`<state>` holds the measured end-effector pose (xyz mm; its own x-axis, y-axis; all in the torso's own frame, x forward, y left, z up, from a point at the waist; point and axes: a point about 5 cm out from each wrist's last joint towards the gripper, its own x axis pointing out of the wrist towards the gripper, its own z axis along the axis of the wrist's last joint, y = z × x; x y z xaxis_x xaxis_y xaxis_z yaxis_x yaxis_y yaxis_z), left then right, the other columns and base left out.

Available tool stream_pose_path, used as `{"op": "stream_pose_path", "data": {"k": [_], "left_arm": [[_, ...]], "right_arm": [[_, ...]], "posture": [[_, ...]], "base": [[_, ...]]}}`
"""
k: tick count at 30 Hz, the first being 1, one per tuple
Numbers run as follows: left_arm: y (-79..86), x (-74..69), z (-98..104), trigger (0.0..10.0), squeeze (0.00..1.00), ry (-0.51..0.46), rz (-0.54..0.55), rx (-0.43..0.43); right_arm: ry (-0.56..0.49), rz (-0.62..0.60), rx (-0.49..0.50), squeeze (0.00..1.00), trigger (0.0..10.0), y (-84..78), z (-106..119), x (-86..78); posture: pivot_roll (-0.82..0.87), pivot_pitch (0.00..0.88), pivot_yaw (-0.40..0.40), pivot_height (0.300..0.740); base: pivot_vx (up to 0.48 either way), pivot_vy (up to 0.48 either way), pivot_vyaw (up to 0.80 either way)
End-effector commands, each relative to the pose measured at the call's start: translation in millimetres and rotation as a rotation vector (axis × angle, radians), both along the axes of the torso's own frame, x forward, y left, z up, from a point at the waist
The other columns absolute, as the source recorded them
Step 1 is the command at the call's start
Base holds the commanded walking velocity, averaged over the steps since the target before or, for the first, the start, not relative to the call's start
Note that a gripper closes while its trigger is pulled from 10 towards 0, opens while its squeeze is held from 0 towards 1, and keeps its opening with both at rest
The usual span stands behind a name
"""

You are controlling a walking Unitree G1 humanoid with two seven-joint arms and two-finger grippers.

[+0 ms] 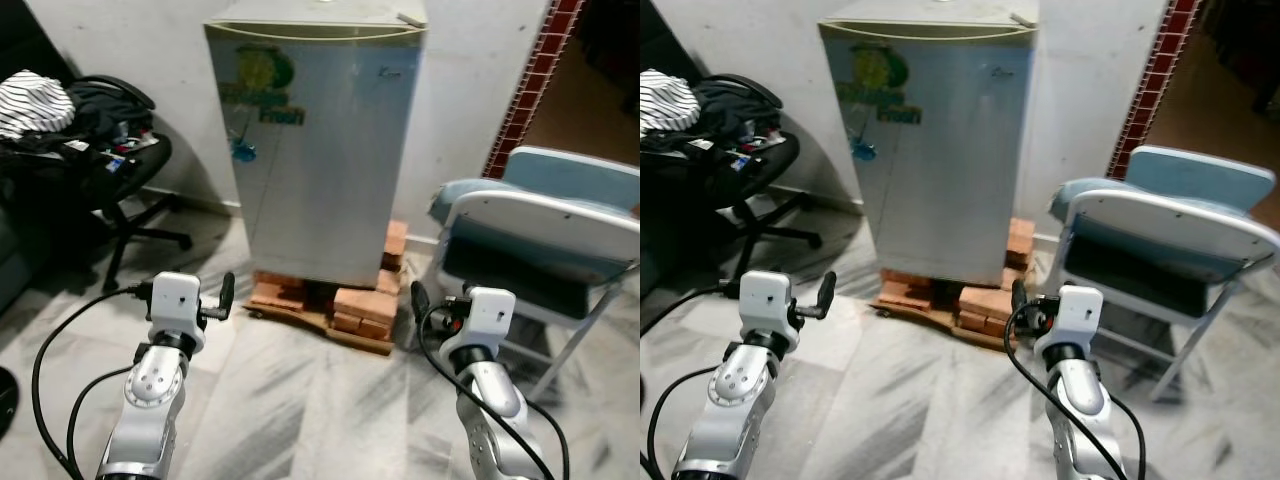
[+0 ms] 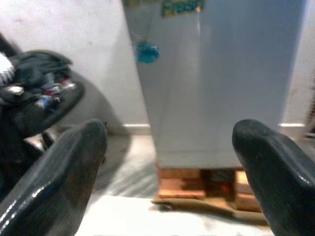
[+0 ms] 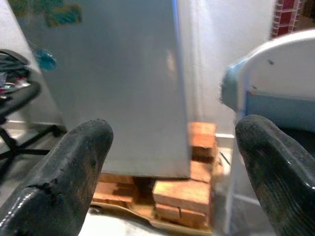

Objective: Restocking fridge

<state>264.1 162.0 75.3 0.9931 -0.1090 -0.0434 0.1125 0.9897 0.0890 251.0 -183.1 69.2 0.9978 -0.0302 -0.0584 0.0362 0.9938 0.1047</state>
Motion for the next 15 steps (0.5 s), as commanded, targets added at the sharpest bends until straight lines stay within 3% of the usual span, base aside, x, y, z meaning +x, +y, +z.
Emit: {"op": "stream_pose_path", "data": {"k": [1, 5, 15], "left_arm": [[3.7, -0.3, 0.7, 10.0, 0.00, -0.002, 0.003, 0.015], [5.8, 2.8, -1.3, 10.0, 0.00, 0.004, -0.001, 0.009], [0.9, -0.5, -7.1, 10.0, 0.00, 0.017, -0.014, 0.003]], "right_arm": [[-0.004, -0.015, 0.021, 0.00, 10.0, 1.3, 0.8, 0.7], [-0.034, -0.003, 0.000, 0.00, 10.0, 5.9, 7.0, 3.7], [-0.032, -0.029, -0.020, 0.00, 10.0, -7.5, 8.7, -2.2]], "posture": [[-0.02, 0.000, 0.047, 0.740], [-0.04, 0.000, 0.051, 0.740], [-0.05, 0.000, 0.042, 0.740]], "base": [[0.000, 0.480, -0.80], [0.000, 0.480, -0.80], [0.000, 0.480, -0.80]]}}
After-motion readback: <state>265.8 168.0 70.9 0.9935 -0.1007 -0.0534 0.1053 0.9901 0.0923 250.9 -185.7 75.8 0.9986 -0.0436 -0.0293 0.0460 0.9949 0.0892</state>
